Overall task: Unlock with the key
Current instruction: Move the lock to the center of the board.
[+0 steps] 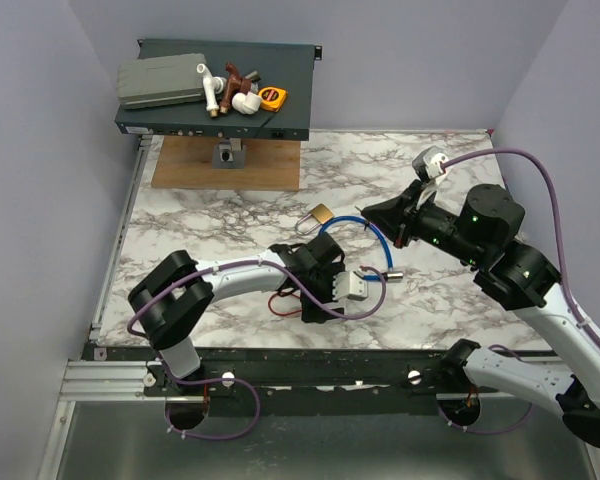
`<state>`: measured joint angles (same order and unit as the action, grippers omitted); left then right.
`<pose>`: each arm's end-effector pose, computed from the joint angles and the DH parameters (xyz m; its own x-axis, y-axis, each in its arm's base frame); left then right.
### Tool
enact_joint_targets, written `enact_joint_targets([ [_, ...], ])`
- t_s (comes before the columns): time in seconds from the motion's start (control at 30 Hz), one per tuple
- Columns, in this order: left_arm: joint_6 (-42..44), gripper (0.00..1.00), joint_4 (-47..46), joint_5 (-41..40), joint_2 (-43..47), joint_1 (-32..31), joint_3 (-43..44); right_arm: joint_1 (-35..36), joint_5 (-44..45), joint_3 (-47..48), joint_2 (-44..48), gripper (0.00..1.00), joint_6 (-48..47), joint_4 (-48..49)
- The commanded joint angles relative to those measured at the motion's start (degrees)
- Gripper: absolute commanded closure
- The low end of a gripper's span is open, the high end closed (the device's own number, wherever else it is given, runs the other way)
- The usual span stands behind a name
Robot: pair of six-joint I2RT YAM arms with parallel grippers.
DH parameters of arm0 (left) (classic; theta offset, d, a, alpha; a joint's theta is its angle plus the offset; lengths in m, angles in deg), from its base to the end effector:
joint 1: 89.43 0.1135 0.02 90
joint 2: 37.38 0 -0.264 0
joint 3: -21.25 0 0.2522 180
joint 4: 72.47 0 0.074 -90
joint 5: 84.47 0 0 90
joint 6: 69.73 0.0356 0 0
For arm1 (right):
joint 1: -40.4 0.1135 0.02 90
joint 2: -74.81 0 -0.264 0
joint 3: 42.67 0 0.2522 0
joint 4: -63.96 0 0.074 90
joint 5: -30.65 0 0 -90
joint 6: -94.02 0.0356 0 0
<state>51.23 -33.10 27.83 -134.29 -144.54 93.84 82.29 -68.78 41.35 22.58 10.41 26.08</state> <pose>0.1771 -0.2776 0.1759 0.0002 0.8318 -0.5551 0.9971 -0.0427 -0.0637 0.1310 0.1253 0.4435 -0.1653 -0.0008 -0.9862 -0.7663 0.6296 0.1279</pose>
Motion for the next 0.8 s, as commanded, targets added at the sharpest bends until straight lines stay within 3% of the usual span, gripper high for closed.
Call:
enact_joint_targets([
  [0.0, 1.2, 0.14, 3.3, -1.8, 4.5, 0.0, -0.5, -0.2, 1.3, 2.0, -0.2, 0.99, -0.3, -1.2],
  [0.23, 4.0, 0.22, 3.8, -3.9, 6.2, 1.1, -5.0, -0.2, 1.1, 3.1, -0.2, 0.99, -0.3, -1.3],
  [0.77, 1.6, 0.38, 5.5, -10.0, -1.4, -0.8, -0.3, -0.3, 1.6, 6.2, -1.1, 0.99, -1.6, -3.7],
])
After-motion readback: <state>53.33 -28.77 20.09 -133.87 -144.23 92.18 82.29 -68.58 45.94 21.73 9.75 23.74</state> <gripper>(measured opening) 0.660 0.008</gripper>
